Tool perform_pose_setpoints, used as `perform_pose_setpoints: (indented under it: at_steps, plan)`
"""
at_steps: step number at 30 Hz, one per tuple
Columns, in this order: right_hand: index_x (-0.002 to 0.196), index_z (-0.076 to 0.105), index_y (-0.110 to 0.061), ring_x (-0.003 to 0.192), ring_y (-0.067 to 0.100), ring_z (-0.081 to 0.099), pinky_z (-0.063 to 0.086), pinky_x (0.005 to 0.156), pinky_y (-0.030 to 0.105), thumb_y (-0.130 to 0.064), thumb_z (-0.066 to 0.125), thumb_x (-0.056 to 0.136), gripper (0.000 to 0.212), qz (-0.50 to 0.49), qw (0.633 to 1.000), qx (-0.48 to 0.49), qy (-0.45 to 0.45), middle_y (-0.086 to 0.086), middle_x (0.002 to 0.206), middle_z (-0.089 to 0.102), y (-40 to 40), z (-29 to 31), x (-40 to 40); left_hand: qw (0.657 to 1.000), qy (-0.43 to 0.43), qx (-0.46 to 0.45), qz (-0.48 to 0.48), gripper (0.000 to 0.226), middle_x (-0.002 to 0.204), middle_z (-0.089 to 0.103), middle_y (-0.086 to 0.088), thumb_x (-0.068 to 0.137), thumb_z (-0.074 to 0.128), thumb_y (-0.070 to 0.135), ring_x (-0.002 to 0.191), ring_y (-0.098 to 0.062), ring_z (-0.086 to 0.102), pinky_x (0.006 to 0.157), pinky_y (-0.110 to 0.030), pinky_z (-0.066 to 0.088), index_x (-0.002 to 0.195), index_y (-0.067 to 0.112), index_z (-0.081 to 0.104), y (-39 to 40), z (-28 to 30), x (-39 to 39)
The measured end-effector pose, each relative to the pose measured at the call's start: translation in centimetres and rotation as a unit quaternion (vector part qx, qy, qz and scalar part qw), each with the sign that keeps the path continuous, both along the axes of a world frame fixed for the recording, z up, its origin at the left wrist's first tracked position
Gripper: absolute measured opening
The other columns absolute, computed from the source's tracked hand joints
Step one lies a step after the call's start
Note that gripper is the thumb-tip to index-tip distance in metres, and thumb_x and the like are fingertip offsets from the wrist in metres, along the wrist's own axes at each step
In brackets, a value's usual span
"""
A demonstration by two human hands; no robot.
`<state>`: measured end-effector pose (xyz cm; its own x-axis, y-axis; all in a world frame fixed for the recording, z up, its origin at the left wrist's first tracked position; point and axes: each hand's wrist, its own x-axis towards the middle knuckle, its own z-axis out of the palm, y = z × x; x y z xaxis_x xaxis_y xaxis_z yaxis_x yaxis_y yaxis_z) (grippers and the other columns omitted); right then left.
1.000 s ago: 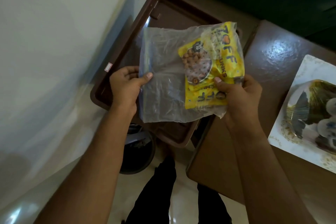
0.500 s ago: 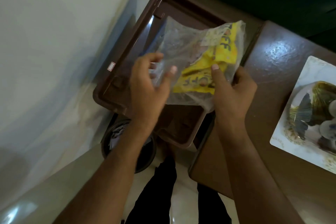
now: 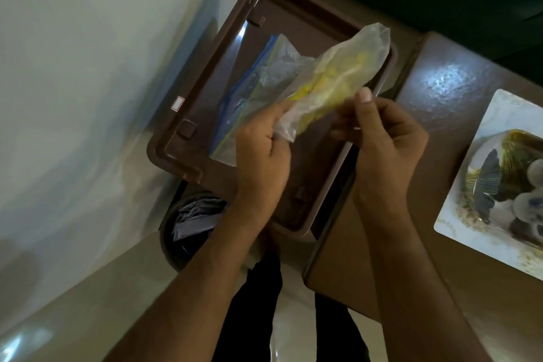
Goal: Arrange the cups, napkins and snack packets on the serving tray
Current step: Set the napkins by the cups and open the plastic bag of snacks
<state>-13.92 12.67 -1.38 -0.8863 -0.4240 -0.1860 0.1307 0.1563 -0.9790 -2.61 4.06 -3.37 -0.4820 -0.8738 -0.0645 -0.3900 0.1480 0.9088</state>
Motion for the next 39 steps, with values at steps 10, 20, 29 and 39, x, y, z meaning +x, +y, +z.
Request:
perform_pose_setpoints:
  at_steps: [10, 20, 29, 39]
  plan:
    - [0.15, 0.042, -0.001, 0.138, 0.032, 0.056, 0.058, 0.104, 0.041, -0.005, 0.077, 0.09, 0.07, 0.14, 0.99, -0.011, -0.026, 0.021, 0.149, 0.054, 0.4, -1.9, -4.8, 0.982, 0.108, 0.14, 0.068, 0.025, 0.074, 0.067, 0.002, 0.1, 0.059, 0.01, 0.077, -0.014, 0.065, 0.072, -0.028, 0.057, 0.079, 0.018, 0.07, -5.3, 0.9, 0.1]
    - [0.107, 0.069, 0.01, 0.084, 0.013, 0.074, 0.059, 0.075, 0.025, -0.004, 0.07, 0.096, 0.018, 0.002, 0.999, -0.046, -0.023, 0.013, 0.09, 0.072, -1.5, 0.6, -4.6, 0.974, 0.096, 0.191, 0.071, 0.012, 0.082, 0.08, 0.007, 0.094, 0.075, 0.035, 0.085, -0.014, 0.077, 0.079, -0.041, 0.066, 0.087, 0.027, 0.08, -6.7, -0.5, 2.2]
    - [0.131, 0.059, -0.001, 0.098, 0.027, 0.077, 0.063, 0.084, 0.035, -0.015, 0.07, 0.098, 0.038, 0.048, 0.998, 0.024, -0.038, 0.017, 0.101, 0.073, -1.6, -0.1, -5.0, 0.959, 0.105, 0.202, 0.171, 0.026, 0.068, 0.073, 0.003, 0.096, 0.073, 0.024, 0.068, -0.012, 0.07, 0.065, -0.034, 0.06, 0.072, 0.013, 0.074, -6.4, -1.1, 0.3]
    - [0.114, 0.056, -0.006, 0.084, 0.02, 0.076, 0.059, 0.066, 0.03, 0.01, 0.067, 0.084, 0.035, -0.017, 0.987, -0.096, -0.128, 0.013, 0.099, 0.072, -1.8, 0.4, -5.2, 0.977, 0.128, 0.118, 0.125, 0.021, 0.104, 0.08, 0.002, 0.094, 0.078, 0.027, 0.095, -0.01, 0.078, 0.08, -0.022, 0.061, 0.111, 0.015, 0.072, -7.5, -0.1, 0.0]
